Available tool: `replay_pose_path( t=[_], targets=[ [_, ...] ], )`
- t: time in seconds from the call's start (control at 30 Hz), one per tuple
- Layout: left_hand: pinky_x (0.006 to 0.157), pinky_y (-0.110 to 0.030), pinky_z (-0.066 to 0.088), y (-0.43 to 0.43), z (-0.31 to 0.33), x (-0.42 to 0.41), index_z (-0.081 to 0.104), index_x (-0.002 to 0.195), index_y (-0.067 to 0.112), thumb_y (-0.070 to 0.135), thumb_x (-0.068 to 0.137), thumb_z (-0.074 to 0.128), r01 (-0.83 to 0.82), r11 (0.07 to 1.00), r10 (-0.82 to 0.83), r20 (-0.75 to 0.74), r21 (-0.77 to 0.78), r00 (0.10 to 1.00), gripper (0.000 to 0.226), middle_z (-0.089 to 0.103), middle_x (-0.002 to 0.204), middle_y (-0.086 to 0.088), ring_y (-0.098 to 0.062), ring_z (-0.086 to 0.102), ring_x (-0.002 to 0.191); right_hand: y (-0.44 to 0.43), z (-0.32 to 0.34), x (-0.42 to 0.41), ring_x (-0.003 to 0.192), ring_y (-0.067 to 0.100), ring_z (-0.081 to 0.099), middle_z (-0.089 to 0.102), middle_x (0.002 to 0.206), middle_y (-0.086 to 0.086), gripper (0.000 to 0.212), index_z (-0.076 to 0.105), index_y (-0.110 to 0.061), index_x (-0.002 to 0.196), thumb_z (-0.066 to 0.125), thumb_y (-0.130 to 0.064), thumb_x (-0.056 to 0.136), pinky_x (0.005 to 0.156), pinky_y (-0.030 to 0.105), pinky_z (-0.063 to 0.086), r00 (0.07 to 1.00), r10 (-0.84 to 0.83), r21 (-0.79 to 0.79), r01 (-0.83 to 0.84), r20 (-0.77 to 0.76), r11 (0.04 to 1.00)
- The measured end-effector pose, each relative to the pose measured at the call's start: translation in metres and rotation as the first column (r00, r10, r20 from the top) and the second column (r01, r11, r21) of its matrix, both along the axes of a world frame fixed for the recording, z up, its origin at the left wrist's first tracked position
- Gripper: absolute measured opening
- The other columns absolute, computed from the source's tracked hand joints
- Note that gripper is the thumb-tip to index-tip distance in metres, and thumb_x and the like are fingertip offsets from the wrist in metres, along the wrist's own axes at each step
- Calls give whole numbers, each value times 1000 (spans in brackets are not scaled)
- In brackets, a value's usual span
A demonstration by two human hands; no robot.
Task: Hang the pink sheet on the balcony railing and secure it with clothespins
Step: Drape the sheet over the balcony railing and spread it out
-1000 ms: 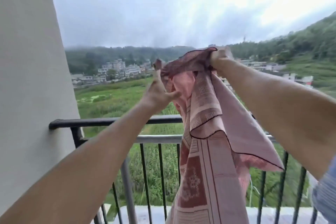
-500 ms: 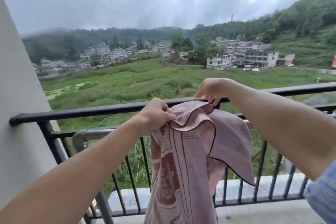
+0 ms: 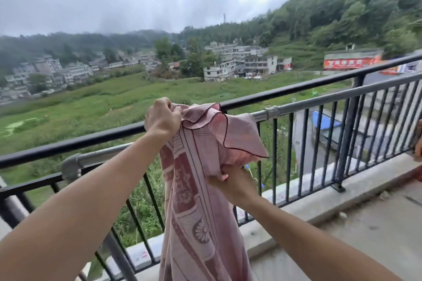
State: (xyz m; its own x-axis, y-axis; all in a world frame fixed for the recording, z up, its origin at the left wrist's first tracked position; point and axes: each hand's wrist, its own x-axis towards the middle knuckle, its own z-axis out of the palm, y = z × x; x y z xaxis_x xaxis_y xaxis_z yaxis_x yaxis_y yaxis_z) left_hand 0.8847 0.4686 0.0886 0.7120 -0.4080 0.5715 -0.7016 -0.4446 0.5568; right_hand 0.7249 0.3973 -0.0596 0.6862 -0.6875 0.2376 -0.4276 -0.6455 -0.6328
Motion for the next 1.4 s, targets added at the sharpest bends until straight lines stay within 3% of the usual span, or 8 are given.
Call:
replay_pose_path(
  t=[0.27, 0.43, 0.57, 0.83, 1.07, 1.2, 1.3, 1.4],
  targets=[
    [64, -35, 35, 57, 46, 43, 53, 83, 7, 28, 98, 49, -69, 978, 85, 70, -198, 994, 26, 64, 89, -19, -33, 56, 79, -2, 90, -24, 37, -3, 40, 52, 50, -16, 13, 68, -24, 92, 58, -31, 93, 35, 11, 28, 855, 65, -389, 165, 514, 906],
    [86, -47, 45, 85, 74, 93, 57, 110, 6, 49, 99, 33, -216, 976, 217, 131, -19, 967, 51, 61, 116, -29, -44, 57, 106, -88, 206, -4, 60, 22, 56, 65, 69, -1, 18, 65, -18, 81, 49, -17, 91, 50, 20, 28, 856, -175, -415, 402, 486, 816],
    [73, -44, 41, 88, 84, 110, 55, 105, 8, 52, 98, 32, -342, 939, 321, 279, 32, 905, 49, 66, 101, -24, -35, 59, 84, -153, 258, 25, 89, 37, 66, 72, 96, 20, 23, 69, -10, 91, 47, -11, 87, 68, 34, 43, 870, -260, -455, 450, 420, 768],
    [78, -37, 47, 49, 28, 91, 59, 100, 18, 44, 92, 50, -270, 779, 251, 113, 565, 961, 29, 66, 107, -9, -29, 60, 95, -197, 188, 116, 89, 31, 64, 67, 108, 15, 14, 58, -8, 80, 59, -21, 87, 74, 37, 45, 906, -294, -436, 141, -306, 889],
    [48, -18, 30, 121, -29, 19, 51, 70, 25, 42, 89, 60, -174, 985, 145, 477, 17, 867, 27, 50, 64, 13, -4, 47, 56, -192, 140, 143, 74, 24, 57, 63, 80, 4, 32, 70, -5, 100, 68, -28, 78, 72, 27, 53, 667, -184, -363, -138, -722, 922],
    [53, -29, 50, 164, -115, -15, 53, 74, 30, 64, 75, 65, -117, 984, 111, -51, -137, 992, 37, 57, 66, 10, -5, 55, 59, -181, 142, 122, 59, 19, 59, 63, 69, 4, 17, 64, -10, 73, 72, -25, 70, 51, 24, 43, 781, -187, -362, -53, -596, 931],
    [77, -43, 58, 156, -153, -22, 67, 98, 20, 49, 70, 80, 87, 994, -112, -593, -70, 798, 43, 73, 90, 3, -15, 70, 81, -172, 141, 99, 65, 24, 61, 65, 74, 8, 19, 65, -11, 69, 73, -27, 74, 57, 27, 48, 854, -169, -323, 2, -491, 947],
    [65, -42, 58, 140, -154, -28, 70, 79, 9, 18, 84, 67, 135, 991, -118, -437, 8, 892, 10, 72, 71, -4, -22, 70, 64, -154, 145, 70, 79, 29, 63, 70, 88, 10, 23, 72, -12, 88, 67, -34, 84, 70, 32, 52, 953, -156, -317, 68, -261, 946]
  ],
)
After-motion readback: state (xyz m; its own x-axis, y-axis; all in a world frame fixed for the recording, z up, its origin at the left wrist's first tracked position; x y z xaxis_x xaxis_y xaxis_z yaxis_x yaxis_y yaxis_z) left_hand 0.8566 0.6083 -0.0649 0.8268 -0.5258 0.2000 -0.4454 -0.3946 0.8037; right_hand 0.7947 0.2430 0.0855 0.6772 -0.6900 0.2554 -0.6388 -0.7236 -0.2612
